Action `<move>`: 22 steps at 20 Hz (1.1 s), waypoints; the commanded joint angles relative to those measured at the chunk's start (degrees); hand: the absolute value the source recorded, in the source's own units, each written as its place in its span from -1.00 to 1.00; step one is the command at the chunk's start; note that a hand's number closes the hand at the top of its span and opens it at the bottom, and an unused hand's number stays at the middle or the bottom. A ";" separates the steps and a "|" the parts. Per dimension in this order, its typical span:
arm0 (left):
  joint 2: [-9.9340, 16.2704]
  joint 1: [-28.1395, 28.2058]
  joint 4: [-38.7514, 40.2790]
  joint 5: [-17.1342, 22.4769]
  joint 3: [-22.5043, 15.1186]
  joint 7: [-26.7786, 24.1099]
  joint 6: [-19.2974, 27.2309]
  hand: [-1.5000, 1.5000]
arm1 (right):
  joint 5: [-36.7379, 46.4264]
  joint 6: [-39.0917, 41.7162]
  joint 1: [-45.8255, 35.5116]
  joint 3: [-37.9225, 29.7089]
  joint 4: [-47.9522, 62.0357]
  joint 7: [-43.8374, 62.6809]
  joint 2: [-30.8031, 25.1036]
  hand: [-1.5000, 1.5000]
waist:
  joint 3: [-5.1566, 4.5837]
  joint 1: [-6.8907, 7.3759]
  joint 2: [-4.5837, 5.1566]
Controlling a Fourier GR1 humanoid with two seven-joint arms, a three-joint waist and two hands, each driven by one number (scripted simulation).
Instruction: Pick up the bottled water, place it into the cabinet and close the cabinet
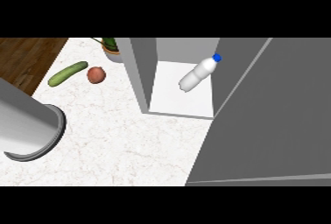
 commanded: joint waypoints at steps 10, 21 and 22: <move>3.22 3.38 1.98 2.91 6.21 -1.53 -8.03 -1.00 | 7.17 -13.68 -19.96 7.14 6.48 12.46 16.80 1.00 | 0.35 3.20 1.24; 2.81 8.76 6.93 3.99 12.08 -4.38 -16.56 -1.00 | -12.36 -18.04 -53.44 3.38 27.68 19.15 20.14 1.00 | 0.99 1.66 1.79; 3.49 10.47 6.27 4.46 13.66 -4.18 -17.40 -1.00 | -14.38 -17.00 -55.68 1.41 30.67 19.36 20.16 1.00 | 1.10 1.67 1.83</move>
